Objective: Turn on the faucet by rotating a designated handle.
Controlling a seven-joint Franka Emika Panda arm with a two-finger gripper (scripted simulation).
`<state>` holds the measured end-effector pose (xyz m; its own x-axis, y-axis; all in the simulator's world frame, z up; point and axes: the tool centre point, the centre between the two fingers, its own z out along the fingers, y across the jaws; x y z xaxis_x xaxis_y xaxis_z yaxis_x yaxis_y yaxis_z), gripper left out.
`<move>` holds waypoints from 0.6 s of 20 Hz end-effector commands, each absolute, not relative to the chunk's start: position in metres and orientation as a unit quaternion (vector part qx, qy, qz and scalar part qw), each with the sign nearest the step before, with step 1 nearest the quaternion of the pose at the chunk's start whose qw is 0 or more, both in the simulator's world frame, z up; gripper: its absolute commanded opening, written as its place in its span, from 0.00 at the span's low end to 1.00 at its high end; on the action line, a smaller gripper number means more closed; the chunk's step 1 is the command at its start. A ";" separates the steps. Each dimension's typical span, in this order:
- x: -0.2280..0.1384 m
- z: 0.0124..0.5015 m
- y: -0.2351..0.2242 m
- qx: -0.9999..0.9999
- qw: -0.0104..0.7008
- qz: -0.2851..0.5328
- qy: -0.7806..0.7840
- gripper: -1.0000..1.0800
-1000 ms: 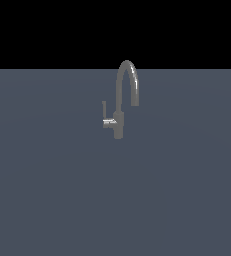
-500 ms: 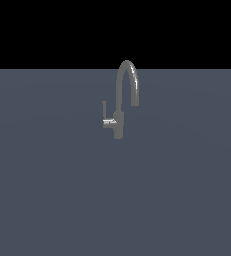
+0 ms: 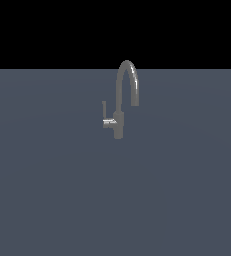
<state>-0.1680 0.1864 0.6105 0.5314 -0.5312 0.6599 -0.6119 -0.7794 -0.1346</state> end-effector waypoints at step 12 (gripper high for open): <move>-0.055 0.502 0.225 0.806 0.108 0.401 -0.421 0.00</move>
<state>-0.0695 0.2256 0.5189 0.3453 -0.5848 0.7341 -0.7494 -0.6426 -0.1594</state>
